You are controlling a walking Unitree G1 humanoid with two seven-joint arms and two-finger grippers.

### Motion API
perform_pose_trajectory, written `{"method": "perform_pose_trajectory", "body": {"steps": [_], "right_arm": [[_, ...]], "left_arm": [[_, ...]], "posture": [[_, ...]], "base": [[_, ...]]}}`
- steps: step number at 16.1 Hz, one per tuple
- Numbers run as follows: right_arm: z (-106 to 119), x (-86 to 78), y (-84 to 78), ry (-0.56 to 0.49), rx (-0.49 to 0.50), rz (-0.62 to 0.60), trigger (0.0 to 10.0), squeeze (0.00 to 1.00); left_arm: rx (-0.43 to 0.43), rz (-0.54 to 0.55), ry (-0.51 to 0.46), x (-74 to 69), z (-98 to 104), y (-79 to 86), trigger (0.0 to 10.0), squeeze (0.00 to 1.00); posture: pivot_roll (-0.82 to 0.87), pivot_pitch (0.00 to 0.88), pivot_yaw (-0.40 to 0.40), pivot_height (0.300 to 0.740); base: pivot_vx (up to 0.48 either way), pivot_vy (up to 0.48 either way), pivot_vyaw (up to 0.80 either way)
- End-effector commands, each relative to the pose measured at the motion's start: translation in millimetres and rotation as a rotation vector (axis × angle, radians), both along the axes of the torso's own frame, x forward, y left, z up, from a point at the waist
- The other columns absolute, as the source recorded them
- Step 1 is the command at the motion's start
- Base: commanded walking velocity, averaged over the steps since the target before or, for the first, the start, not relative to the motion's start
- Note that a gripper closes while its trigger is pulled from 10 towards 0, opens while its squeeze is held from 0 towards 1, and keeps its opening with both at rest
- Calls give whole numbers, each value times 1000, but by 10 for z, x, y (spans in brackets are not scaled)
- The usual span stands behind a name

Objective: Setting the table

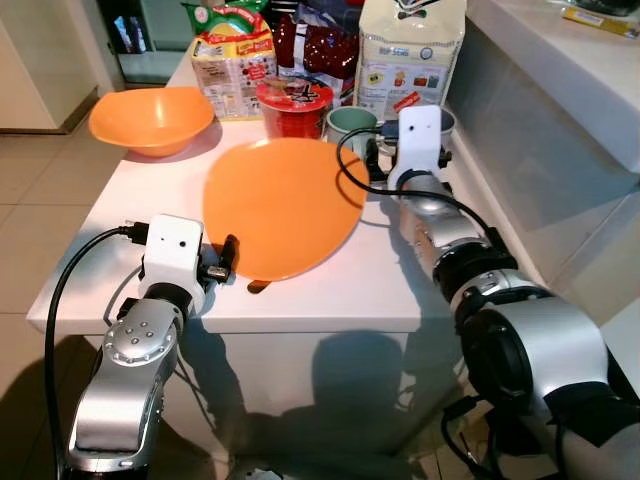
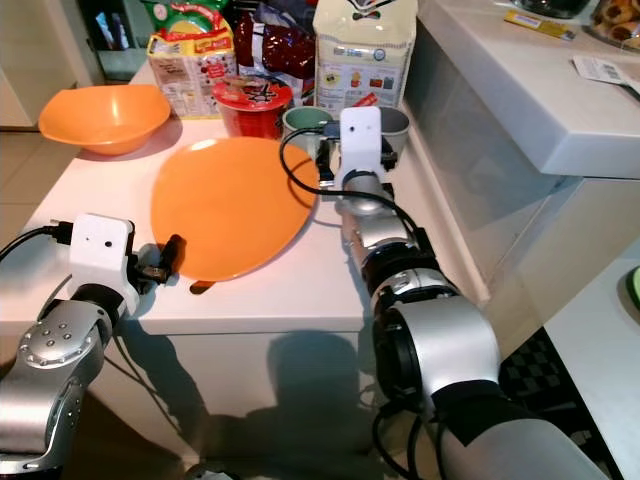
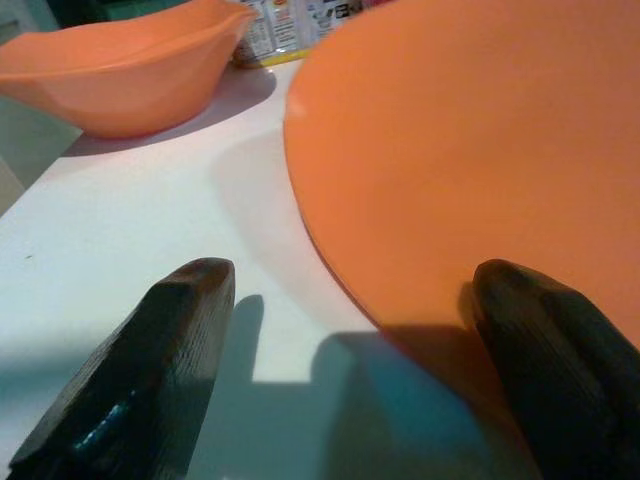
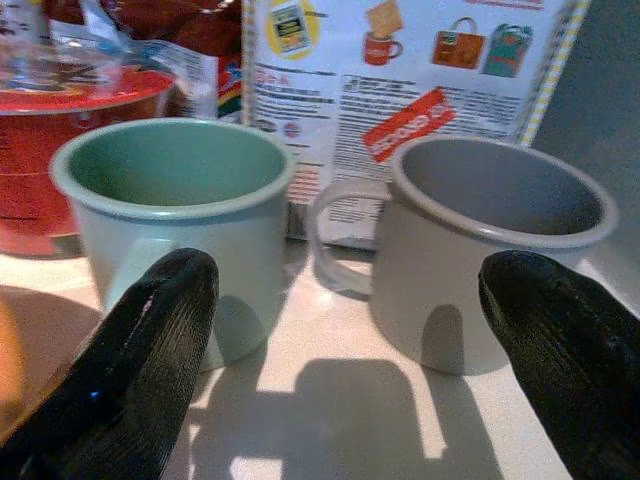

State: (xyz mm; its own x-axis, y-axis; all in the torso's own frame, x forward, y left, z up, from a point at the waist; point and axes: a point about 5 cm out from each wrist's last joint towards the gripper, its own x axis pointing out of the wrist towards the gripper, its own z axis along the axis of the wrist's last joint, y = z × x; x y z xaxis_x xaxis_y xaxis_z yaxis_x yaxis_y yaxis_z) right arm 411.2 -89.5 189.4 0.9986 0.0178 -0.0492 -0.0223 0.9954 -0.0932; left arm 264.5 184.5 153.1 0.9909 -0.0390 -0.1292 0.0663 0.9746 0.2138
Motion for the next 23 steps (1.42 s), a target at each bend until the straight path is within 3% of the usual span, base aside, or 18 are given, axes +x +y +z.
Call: {"method": "perform_pose_trajectory", "body": {"steps": [1,6,9,14,16,23], "right_arm": [[-3,-2,31,8,8,2,10000,0],[35,-3,47,-28,13,8,10000,0],[155,-6,113,-119,4,24,10000,0],[82,-90,329,-152,-29,182,10000,0],[59,-96,333,-147,-40,187,10000,0],[-13,-84,282,-92,-30,107,10000,0]], "left_arm": [[16,8,55,-20,-74,18,10000,0],[13,4,58,17,-72,0,10000,0],[8,1,54,32,-72,-20,10000,0],[-5,-4,24,159,-40,-54,10000,0],[-8,-8,16,188,-29,-79,10000,0],[16,-8,49,9,-66,-12,10000,0]], "posture": [[425,23,-19,740],[401,20,-23,740],[395,1,-21,740],[361,0,-34,740],[356,0,-38,740],[395,4,-9,740]], "base": [[0,0,0],[0,0,0],[0,0,0],[0,0,0],[0,0,0],[0,0,0]]}}
